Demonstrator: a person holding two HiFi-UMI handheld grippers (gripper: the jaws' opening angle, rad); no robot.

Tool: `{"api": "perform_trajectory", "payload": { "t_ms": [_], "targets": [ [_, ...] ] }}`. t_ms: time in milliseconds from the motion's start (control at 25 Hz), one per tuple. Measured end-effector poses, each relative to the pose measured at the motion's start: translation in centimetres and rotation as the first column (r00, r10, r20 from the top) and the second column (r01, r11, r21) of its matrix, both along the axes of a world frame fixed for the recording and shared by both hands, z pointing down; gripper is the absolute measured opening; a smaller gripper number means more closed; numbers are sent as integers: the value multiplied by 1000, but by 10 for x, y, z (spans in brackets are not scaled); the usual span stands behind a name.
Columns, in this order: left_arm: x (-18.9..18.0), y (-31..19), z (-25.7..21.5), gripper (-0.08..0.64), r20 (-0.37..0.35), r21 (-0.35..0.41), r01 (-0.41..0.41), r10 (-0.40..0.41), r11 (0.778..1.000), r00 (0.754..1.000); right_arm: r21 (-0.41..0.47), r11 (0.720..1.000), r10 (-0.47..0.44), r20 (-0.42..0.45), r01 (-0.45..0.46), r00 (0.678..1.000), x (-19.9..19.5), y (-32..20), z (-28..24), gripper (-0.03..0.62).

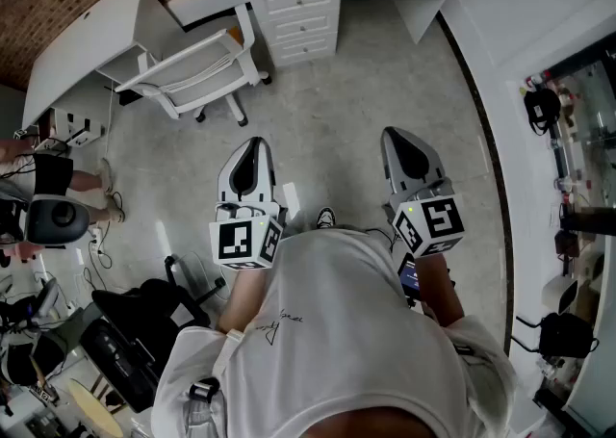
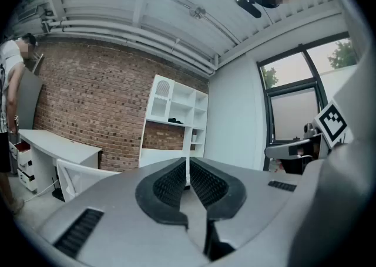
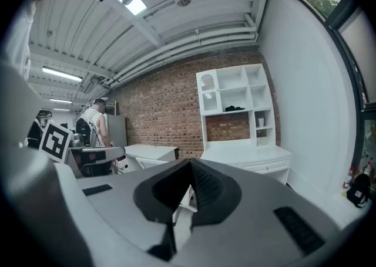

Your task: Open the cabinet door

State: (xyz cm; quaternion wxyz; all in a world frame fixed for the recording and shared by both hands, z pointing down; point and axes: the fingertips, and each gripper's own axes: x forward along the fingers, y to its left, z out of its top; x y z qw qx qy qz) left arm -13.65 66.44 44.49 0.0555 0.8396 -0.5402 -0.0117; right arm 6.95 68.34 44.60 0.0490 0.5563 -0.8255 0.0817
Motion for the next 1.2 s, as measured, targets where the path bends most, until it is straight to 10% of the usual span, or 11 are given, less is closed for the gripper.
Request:
{"api": "perform_trajectory", "payload": {
  "t_ms": [760,1200],
  "targets": [
    [41,-7,6,28,20,-45,-67,68,997,997,-7,1000,-23,43,23,999,7,-1,11,25],
    [54,-95,3,28,-14,-34,-105,105,994,994,-24,1000,-2,5,2,1000,15,-82,9,25]
  ]
}}
